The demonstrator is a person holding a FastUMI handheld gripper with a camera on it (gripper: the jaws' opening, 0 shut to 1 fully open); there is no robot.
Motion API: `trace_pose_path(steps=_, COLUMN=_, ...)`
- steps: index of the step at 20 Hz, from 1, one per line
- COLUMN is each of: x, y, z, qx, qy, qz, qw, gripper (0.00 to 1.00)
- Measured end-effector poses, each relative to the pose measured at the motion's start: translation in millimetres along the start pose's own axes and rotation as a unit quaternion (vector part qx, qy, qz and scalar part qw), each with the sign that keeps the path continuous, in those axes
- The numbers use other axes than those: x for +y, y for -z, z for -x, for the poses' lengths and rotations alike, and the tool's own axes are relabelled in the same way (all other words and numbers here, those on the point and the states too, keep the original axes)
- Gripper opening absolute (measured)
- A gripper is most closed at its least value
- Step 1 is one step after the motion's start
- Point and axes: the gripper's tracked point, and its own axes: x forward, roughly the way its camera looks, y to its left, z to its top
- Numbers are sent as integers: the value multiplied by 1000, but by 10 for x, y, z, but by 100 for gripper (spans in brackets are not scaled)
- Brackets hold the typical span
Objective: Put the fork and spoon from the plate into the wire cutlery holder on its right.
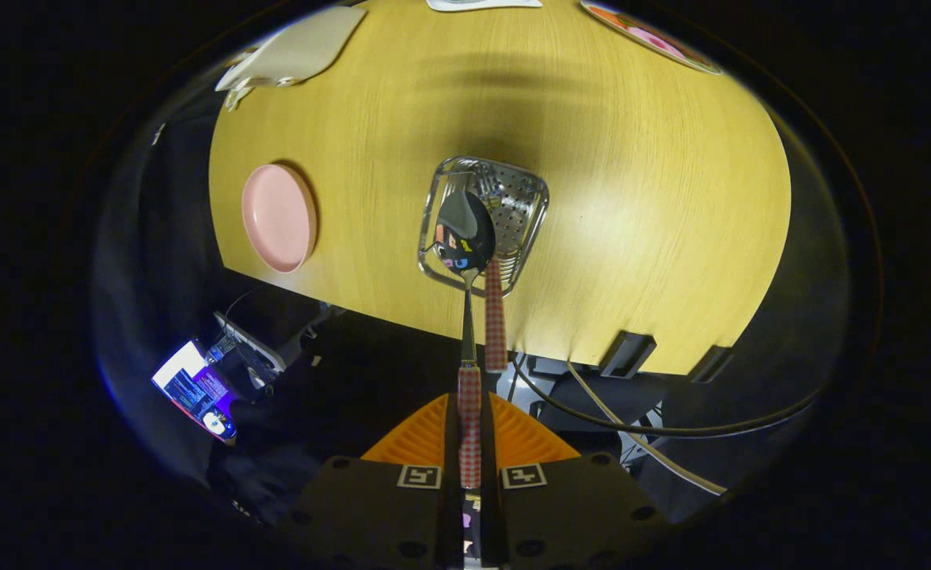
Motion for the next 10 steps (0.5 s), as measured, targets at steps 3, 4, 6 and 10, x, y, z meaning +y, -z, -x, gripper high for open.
trace_pose_path(steps=3, x=7, y=-115, z=-39, qx=41, qy=4, qz=-4, qw=999, gripper=13)
trace_pose_path(steps=4, x=-20, y=-113, z=-63, qx=59, qy=12, qz=-5, qw=998, gripper=13)
trace_pose_path(steps=6, x=-19, y=-174, z=-126, qx=79, qy=26, qz=-2, qw=997, gripper=13)
trace_pose_path(steps=10, x=-11, y=-253, z=-151, qx=110, qy=38, qz=8, qw=993, gripper=13)
